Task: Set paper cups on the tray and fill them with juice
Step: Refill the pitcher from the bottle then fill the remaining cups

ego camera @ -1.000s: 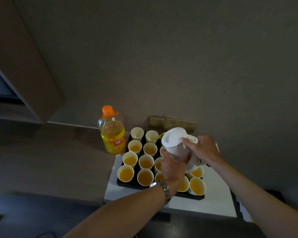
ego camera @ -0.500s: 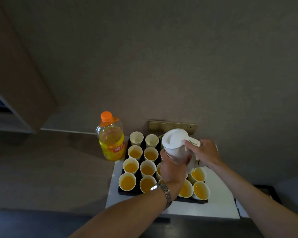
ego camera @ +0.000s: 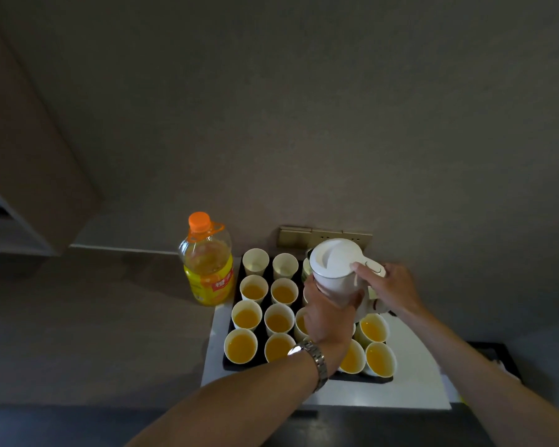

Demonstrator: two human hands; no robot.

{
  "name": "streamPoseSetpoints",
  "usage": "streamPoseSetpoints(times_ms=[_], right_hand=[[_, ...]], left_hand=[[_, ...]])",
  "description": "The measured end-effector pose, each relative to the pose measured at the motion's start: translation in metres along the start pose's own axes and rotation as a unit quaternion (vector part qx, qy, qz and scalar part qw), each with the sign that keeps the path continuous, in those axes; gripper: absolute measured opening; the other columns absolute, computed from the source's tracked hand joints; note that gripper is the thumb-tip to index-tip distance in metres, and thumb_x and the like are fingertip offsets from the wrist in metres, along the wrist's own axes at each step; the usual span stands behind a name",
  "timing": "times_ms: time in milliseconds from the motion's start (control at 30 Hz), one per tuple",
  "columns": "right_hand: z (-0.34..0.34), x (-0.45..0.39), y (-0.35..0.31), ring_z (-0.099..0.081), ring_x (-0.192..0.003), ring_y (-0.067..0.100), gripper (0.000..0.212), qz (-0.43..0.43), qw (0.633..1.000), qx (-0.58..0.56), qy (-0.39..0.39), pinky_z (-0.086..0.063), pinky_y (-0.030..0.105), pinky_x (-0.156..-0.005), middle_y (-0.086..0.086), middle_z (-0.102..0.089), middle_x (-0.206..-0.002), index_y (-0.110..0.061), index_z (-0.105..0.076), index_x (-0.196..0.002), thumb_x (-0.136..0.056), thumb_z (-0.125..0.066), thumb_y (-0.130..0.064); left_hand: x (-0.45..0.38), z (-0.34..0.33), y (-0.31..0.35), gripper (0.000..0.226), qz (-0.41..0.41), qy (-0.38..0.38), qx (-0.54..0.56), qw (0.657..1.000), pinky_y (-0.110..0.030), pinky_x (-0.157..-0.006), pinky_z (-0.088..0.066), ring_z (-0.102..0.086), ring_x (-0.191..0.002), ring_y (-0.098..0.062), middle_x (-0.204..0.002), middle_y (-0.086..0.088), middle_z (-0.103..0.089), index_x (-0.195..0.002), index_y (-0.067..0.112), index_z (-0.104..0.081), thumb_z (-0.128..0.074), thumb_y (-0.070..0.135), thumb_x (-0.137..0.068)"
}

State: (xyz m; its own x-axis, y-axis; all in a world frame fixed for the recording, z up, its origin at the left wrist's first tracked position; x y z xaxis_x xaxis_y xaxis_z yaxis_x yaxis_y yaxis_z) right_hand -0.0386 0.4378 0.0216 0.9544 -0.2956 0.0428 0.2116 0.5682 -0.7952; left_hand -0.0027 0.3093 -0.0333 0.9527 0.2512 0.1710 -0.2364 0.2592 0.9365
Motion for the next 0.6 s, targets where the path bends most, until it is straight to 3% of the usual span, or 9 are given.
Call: streamPoseSetpoints(times_ms=[100, 267, 433, 600], right_hand=[[0.004, -0.003, 0.004, -0.058, -0.049, 0.004, 0.044, 0.004, 1.0, 0.006, 0.002, -0.043, 0.027, -0.054, -0.006, -0.061, -0.047, -0.015, -0.067, -0.056, -0.078, -0.081, -0.05], [0.016, -0.01, 0.015, -0.065, -0.061, 0.012, 0.037, 0.012, 1.0, 0.011, -0.01, -0.047, 0.026, -0.054, -0.009, -0.066, -0.053, -0.017, -0.07, -0.062, -0.081, -0.08, -0.048], [0.034, -0.019, 0.021, -0.066, -0.06, 0.016, 0.038, 0.013, 0.999, -0.007, -0.03, -0.046, 0.022, -0.043, -0.001, -0.069, -0.06, -0.014, -0.071, -0.066, -0.08, -0.079, -0.048], [0.049, -0.028, 0.03, -0.058, -0.05, 0.008, 0.041, 0.037, 0.998, 0.006, -0.041, -0.043, 0.025, -0.051, -0.008, -0.06, -0.049, -0.015, -0.065, -0.057, -0.082, -0.079, -0.045]], left_hand=[[0.001, -0.005, 0.004, 0.119, 0.001, 0.003, -0.002, 1.0, -0.031, -0.086, -0.058, -0.065, -0.119, -0.017, -0.138, 0.008, -0.061, -0.145, 0.034, -0.031, -0.055, 0.096, -0.047], [0.004, -0.022, 0.007, 0.104, 0.001, 0.023, -0.002, 1.0, -0.03, -0.085, -0.058, -0.066, -0.116, -0.017, -0.133, 0.007, -0.063, -0.144, 0.03, -0.035, -0.083, 0.072, -0.062], [0.011, -0.04, 0.018, 0.106, -0.007, 0.039, 0.018, 0.999, -0.032, -0.084, -0.06, -0.066, -0.114, -0.017, -0.131, 0.007, -0.064, -0.143, 0.031, -0.034, -0.078, 0.079, -0.06], [0.019, -0.06, 0.023, 0.097, 0.007, 0.044, 0.016, 0.999, -0.032, -0.081, -0.059, -0.067, -0.113, -0.019, -0.132, 0.007, -0.064, -0.142, 0.033, -0.031, -0.08, 0.071, -0.067]])
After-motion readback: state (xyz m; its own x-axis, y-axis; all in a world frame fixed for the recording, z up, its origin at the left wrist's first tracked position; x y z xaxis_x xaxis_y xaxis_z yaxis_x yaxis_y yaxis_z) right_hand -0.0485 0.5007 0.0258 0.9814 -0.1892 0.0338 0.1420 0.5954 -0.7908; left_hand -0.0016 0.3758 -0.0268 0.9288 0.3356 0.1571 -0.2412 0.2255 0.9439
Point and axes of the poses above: each hand's wrist, its own x-axis away from the middle knuckle, its own z-axis out of the back of the hand, y = z × x, the point moved 1 cm from there along -x, towards the middle knuckle
